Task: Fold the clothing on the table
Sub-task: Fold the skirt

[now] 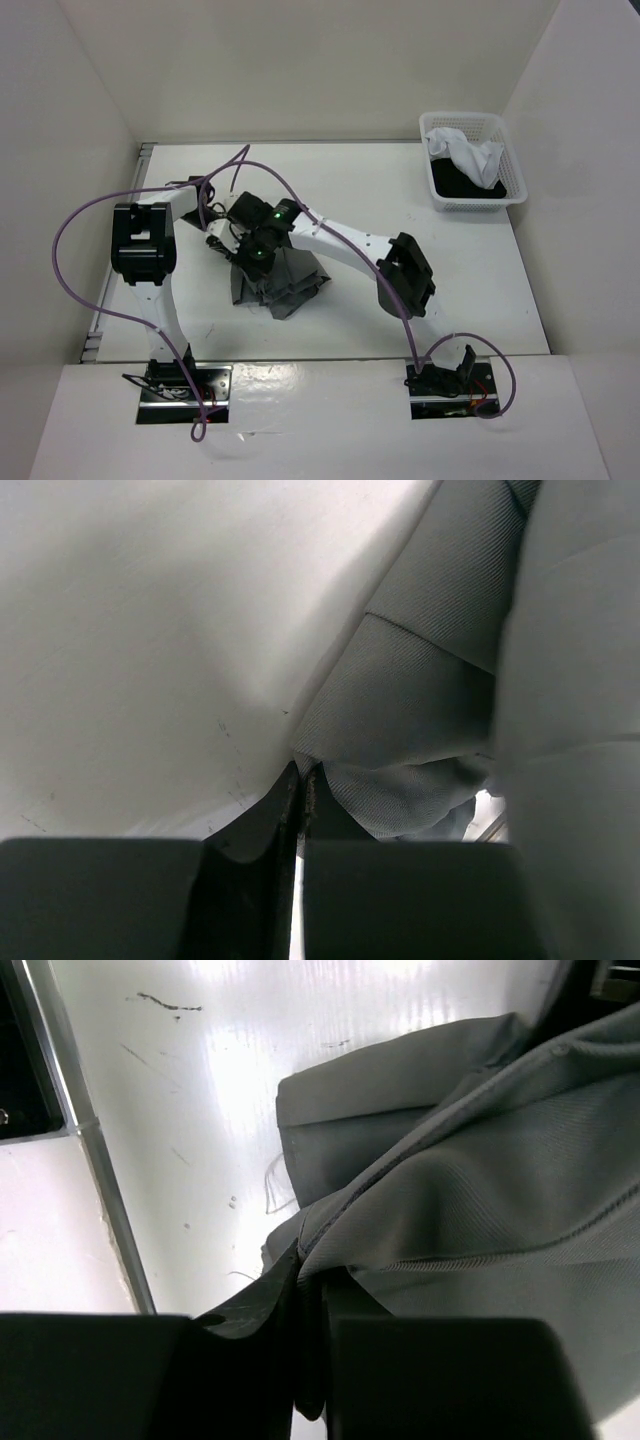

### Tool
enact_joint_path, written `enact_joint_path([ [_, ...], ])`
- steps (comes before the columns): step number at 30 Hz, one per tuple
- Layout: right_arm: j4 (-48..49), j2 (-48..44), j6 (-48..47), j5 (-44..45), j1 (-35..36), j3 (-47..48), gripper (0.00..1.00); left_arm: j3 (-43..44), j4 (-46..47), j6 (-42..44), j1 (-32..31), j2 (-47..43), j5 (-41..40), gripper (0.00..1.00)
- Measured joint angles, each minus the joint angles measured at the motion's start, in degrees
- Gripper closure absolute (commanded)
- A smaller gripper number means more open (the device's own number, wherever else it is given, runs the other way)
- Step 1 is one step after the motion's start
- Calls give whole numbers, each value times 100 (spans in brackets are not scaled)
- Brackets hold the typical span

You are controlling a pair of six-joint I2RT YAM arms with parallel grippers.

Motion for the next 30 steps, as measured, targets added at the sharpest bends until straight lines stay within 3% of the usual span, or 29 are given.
enact_joint_path([
  [2, -4, 125, 48, -66, 22, 39, 73, 0, 0, 0, 0, 0, 0, 100],
  [7, 17, 341, 212, -199, 22, 260, 77, 0, 2, 0, 0, 2, 9, 100],
  [10, -4, 352, 310, -234, 22, 424, 69, 0, 2, 0, 0, 2, 11, 100],
  [14, 0, 398, 413, -413, 22, 772, 39, 0, 9, 0, 0, 2, 22, 100],
  [17, -22, 442, 435, -671, 22, 977, 28, 0, 13, 0, 0, 7, 26, 100],
  [19, -66, 450, 415, -846, 22, 1047, 26, 0, 17, 0, 0, 9, 39, 96],
  [20, -94, 450, 398, -911, 22, 1069, 25, 0, 17, -2, 0, 9, 37, 92],
  [25, -155, 391, 142, -1132, 20, 938, 18, 2, -7, -59, 52, -15, 111, 50],
  [28, -168, 37, -35, -1123, -31, 354, 11, 24, -50, -15, 203, -173, 44, 30],
  [30, -146, -378, -162, -1056, -111, -186, 6, 57, -50, 39, 433, -306, -118, 22],
])
